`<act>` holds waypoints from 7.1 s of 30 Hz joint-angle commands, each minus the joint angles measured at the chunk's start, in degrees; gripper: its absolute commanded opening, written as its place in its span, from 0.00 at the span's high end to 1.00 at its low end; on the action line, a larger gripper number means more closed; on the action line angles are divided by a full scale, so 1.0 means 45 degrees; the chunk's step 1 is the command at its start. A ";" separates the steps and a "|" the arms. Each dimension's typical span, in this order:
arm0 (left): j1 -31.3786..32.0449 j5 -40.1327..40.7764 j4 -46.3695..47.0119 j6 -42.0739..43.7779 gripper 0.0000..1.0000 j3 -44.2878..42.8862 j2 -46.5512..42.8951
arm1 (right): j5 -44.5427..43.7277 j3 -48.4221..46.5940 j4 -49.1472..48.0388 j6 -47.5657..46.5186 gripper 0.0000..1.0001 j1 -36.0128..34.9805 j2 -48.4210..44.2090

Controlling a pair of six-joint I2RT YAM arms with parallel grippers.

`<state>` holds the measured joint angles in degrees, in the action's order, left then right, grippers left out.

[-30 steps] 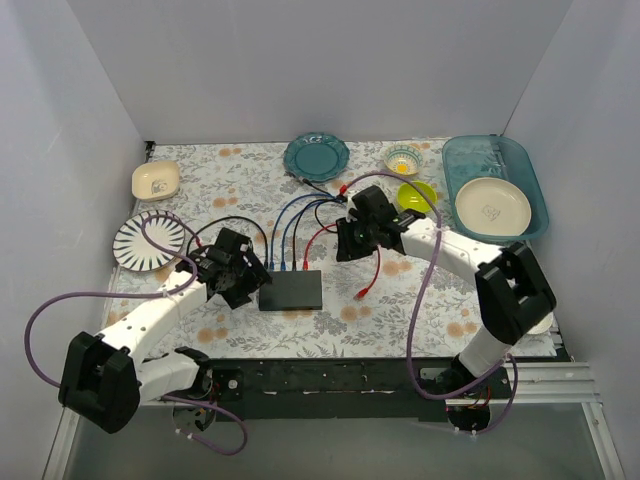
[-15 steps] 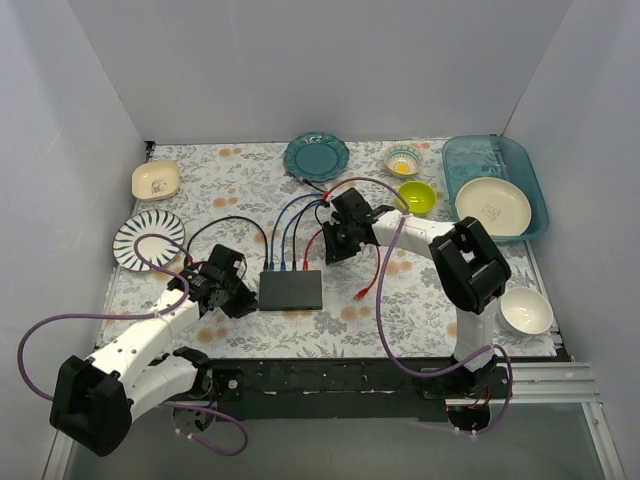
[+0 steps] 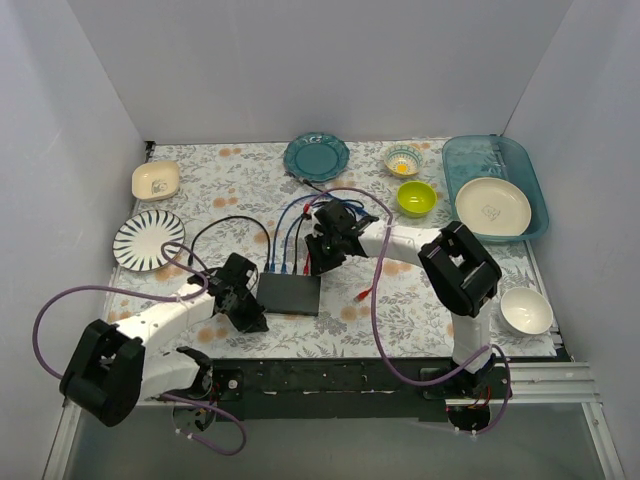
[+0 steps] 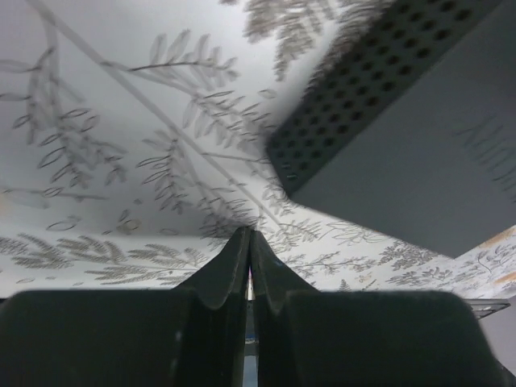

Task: Pull the plug from the switch port

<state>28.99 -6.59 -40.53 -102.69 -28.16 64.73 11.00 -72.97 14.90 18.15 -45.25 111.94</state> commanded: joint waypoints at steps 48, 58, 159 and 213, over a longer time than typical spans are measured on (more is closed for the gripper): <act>0.5569 0.1739 0.1156 -0.1378 0.85 -0.2766 0.2509 | -0.0493 -0.5326 0.2022 0.0692 0.72 0.1561 0.2134; 0.5082 0.1484 0.0844 -0.2061 0.83 -0.2063 0.4189 | 0.0269 -0.4839 0.1652 0.0693 0.69 0.1483 0.2566; 0.0295 -0.0333 0.2914 0.0420 0.71 -0.6048 0.7707 | -0.0040 -0.0837 0.1201 0.2178 0.68 0.3572 0.0440; -0.2107 -0.0371 0.4944 0.3934 0.58 -0.9368 0.9816 | 0.1832 0.6155 -0.5067 0.3759 0.37 0.4393 -0.4406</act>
<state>18.72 -6.92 -14.83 -85.93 -74.08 114.06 20.18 -48.34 -6.61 35.81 -25.47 96.53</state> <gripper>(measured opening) 0.416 0.615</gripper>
